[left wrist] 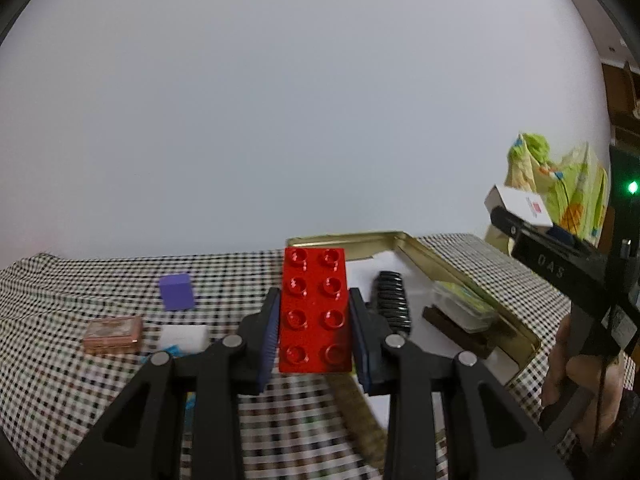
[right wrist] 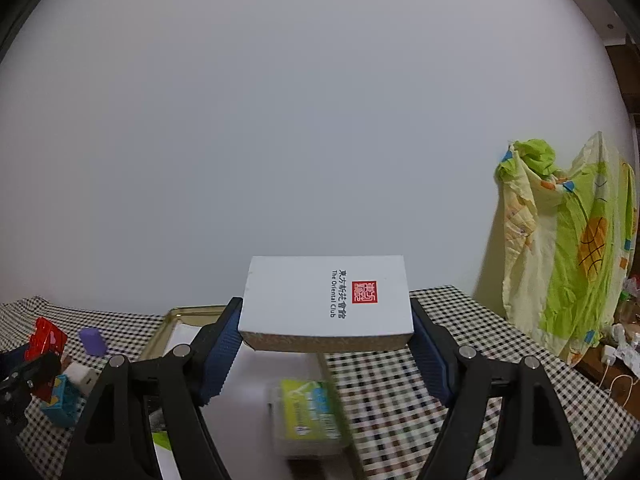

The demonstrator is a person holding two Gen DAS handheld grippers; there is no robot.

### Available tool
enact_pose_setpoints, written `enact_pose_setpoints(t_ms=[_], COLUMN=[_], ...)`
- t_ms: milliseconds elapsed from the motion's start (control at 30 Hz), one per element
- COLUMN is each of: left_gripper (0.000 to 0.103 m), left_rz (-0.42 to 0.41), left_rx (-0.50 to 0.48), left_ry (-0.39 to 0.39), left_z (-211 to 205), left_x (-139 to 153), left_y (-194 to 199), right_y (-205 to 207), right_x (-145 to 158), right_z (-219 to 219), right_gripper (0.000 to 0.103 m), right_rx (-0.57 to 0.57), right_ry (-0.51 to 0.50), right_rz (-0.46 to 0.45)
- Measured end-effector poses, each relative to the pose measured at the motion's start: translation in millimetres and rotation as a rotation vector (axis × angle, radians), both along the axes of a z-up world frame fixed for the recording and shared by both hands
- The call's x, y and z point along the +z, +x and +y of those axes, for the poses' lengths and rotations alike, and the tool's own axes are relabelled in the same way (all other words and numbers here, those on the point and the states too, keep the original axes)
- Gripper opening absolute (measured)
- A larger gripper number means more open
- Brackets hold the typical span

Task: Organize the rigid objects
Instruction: 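Carry the red brick and white box over the gold tray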

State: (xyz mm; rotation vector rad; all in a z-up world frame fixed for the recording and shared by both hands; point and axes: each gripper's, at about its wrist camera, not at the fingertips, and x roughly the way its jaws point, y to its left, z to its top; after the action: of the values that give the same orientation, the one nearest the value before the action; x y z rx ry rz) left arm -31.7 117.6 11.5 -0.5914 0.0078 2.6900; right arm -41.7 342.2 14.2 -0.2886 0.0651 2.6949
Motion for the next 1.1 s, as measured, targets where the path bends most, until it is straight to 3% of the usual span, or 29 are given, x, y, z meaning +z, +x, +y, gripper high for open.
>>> enact_pose_setpoints(t_ms=[367,567,800,1100], left_gripper=[0.031,0.031,0.031,0.031], left_rz=[-0.099,-0.112,-0.144,-0.175], left_rx=[-0.049,-0.094,-0.122,-0.076], left_ry=[-0.180,-0.166,-0.147,-0.167], left_z=[57,81,90,92], left_x=[-13,-16,-20,-27], left_y=[-31,-36,-26,-27], right_y=[18,22,11,-1], right_x=[9,10,2,-12], right_z=[14,20,12,-5], right_gripper=[0.080,0.080,0.080,0.080], right_rx=[-0.018,-0.005,0.053,0.110], right_ry=[-0.004,-0.029,-0.047,-0.042], right_rz=[0.011,0.007,-0.060,-0.146])
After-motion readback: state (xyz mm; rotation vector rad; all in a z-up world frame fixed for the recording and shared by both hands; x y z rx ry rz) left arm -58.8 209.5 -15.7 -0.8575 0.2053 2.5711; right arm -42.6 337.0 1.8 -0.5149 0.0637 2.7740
